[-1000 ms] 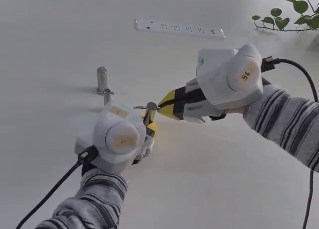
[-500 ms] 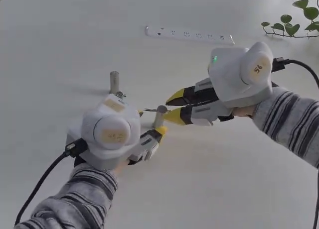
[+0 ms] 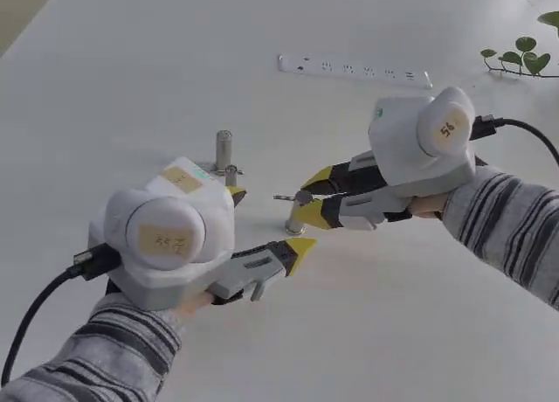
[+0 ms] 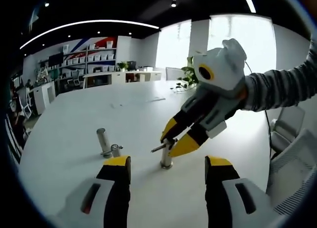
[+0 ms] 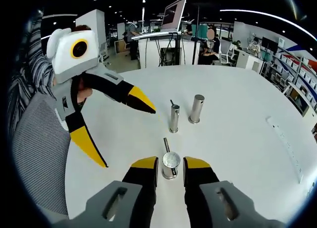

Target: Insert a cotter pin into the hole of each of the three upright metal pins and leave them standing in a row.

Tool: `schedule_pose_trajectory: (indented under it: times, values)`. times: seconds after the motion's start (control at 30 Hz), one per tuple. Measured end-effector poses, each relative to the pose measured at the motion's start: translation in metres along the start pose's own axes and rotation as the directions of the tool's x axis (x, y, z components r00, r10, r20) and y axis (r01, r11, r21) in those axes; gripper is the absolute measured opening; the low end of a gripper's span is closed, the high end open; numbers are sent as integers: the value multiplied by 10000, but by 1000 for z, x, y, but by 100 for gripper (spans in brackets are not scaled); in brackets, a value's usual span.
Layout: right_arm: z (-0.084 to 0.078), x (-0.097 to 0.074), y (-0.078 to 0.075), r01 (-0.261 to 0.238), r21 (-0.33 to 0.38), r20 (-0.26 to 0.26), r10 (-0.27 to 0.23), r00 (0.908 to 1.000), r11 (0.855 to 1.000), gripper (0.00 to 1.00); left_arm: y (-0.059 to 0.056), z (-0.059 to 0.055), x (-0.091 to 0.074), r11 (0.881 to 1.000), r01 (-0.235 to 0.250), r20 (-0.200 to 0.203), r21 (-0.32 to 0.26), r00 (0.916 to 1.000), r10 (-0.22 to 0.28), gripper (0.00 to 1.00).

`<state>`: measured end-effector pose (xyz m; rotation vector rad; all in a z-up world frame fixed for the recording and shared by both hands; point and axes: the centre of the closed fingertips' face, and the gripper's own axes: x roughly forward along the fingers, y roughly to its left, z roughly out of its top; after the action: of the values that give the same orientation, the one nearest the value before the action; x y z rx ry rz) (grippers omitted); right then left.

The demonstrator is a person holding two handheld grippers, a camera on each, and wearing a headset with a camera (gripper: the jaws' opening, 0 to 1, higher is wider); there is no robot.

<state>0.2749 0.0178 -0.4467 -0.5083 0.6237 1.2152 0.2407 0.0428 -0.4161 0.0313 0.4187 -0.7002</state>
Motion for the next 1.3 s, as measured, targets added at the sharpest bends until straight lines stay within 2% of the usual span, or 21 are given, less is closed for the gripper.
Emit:
schedule_pose_trajectory:
  times: [0.13, 0.3, 0.47, 0.63, 0.67, 0.73, 0.9, 1.03, 1.3]
  values:
    - [-2, 4, -1, 13, 15, -38, -13, 10000, 10000, 14, 5, 3, -6, 9999, -134, 101, -76, 9999, 135, 63]
    - [-2, 6, -1, -50, -38, -31, 50, 10000, 10000, 9, 13, 3, -11, 9993, -345, 47, 125, 9994, 345, 72]
    - [-2, 5, 0, -232, 195, 47, 231, 9997, 9995, 9, 22, 2, -16, 9986, -508, 104, 174, 9987, 506, 78]
    - [-2, 5, 1, -332, 70, 75, 332, 9994, 9994, 8, 28, 2, -20, 9965, -714, 147, 434, 9974, 708, 82]
    - [-3, 5, 0, -391, 89, 62, 391, 9992, 9992, 8, 30, 2, -21, 9968, -739, 100, 317, 9972, 736, 81]
    - [-3, 5, -1, -435, 19, 45, 434, 9990, 9991, 8, 32, 6, -24, 9971, -763, 276, 72, 9967, 761, 82]
    - [-2, 5, -2, -430, -65, -3, 430, 9991, 9991, 8, 34, 10, -26, 9962, -861, 420, 159, 9955, 854, 85]
    - [-1, 6, -6, -408, -176, -90, 407, 9991, 9990, 8, 33, 7, -25, 9958, -831, 243, 392, 9963, 822, 89]
    - [2, 7, -16, -392, -313, -235, 385, 9990, 9987, 8, 36, 4, -24, 9951, -833, 241, 539, 9963, 821, 94]
